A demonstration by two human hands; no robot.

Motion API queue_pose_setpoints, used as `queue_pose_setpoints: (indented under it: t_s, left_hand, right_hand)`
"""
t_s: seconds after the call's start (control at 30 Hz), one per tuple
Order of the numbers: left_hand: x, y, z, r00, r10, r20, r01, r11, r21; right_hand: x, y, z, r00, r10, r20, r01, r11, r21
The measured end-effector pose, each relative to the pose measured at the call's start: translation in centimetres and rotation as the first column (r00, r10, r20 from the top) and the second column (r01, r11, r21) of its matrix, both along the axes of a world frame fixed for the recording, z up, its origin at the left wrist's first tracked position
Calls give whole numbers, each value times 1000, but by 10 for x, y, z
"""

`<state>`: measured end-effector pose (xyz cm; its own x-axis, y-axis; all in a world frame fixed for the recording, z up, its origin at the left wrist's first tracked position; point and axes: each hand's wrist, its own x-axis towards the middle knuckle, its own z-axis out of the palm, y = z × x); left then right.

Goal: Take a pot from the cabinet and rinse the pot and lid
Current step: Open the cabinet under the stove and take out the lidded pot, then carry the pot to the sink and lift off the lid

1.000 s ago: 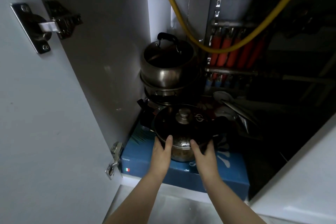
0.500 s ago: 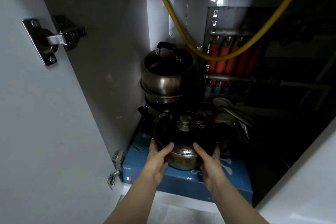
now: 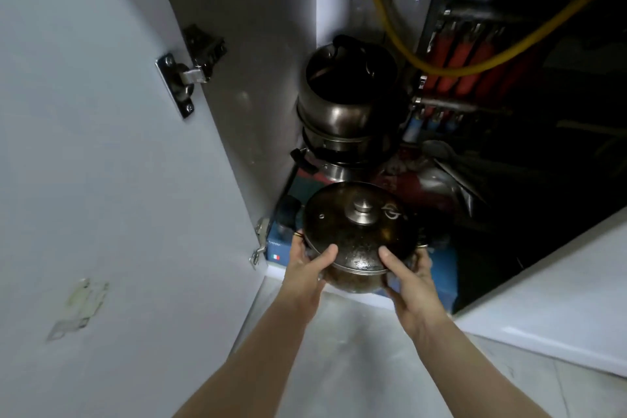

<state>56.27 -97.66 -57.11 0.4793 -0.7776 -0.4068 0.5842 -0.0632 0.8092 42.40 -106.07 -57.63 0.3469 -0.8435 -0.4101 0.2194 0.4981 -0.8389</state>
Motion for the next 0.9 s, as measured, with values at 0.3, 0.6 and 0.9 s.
queue_pose_setpoints:
  t_s: [0.3, 0.6, 0.9]
  left_hand:
    - [-32, 81, 141, 995, -42, -92, 52, 993, 106]
    - [-59, 135, 252, 988, -35, -150, 61, 983, 170]
    - [-98, 185, 332, 989, 37, -141, -10, 982, 187]
  right_hand:
    - [-45, 82, 138, 994, -18, -106, 41, 974, 222]
    - [-77, 134, 259, 993, -5, -118, 43, 948, 314]
    - [-117, 180, 335, 999, 1, -51, 16, 942, 336]
